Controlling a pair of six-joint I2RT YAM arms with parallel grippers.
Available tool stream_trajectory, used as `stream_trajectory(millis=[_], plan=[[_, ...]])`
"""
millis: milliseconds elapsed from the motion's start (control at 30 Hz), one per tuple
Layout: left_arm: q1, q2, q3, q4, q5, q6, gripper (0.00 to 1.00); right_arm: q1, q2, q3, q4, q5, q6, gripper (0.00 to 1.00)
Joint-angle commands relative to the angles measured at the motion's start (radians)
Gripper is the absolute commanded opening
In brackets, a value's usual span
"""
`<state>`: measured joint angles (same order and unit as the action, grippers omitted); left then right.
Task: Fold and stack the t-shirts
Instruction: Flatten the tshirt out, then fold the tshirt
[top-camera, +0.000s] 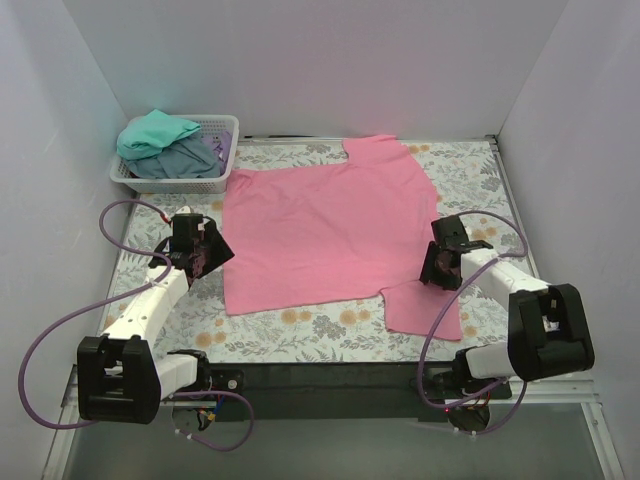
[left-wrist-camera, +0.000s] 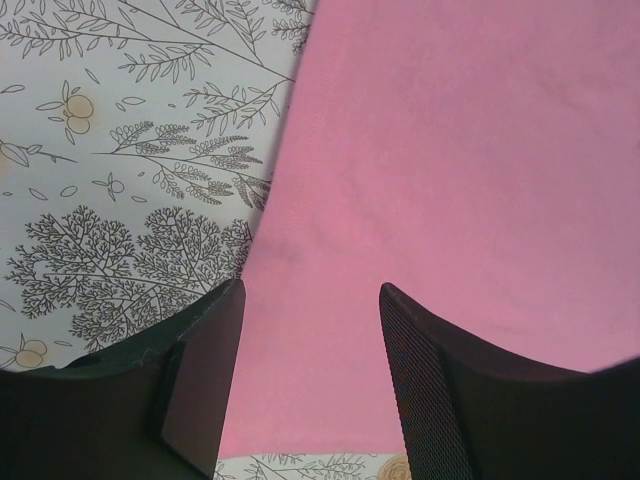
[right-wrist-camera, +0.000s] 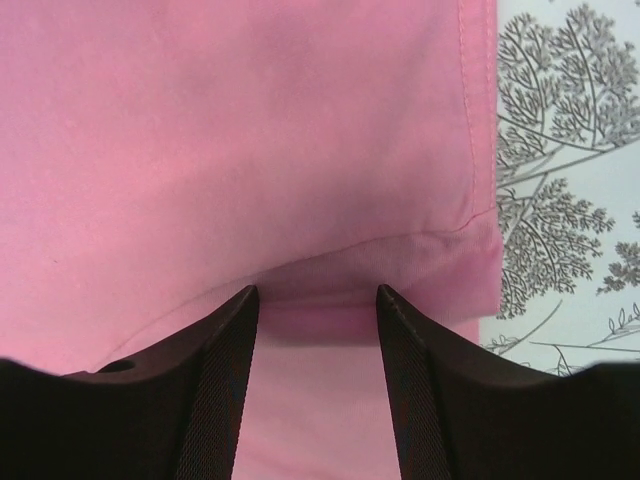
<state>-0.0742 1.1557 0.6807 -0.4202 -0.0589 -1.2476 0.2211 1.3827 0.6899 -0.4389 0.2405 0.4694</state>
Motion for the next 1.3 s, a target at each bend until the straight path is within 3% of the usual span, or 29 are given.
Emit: stream_trajectory(millis=[0,333,500,700,900,1267], plan=[[-0.003,-0.008,0.01,-0.012,-0.036,-0.003,0.55,-0.025,-0.017,-0.091,-0.202,0.01,0.054,0.58],[-0.003,0.01,0.003,-0.017,-0.013,0.005,0.56,-0.043,-0.223,-0.096,-0.328,-0.049,0.143,0.59],[-0.013,0.033,0.003,0.0,0.04,0.011,0.56,-0.043,-0.293,-0.007,-0.293,0.009,0.048,0.6],[-0.045,0.087,0.063,0.001,0.088,0.001,0.55,-0.043,-0.24,0.14,-0.154,0.02,-0.104,0.59],[-0.094,0.228,0.144,-0.031,0.079,-0.018,0.55,-0.065,-0.056,0.22,-0.075,0.016,-0.114,0.59],[-0.098,0.364,0.117,-0.04,0.033,-0.055,0.53,-0.117,0.032,0.119,0.034,-0.033,-0.12,0.59]])
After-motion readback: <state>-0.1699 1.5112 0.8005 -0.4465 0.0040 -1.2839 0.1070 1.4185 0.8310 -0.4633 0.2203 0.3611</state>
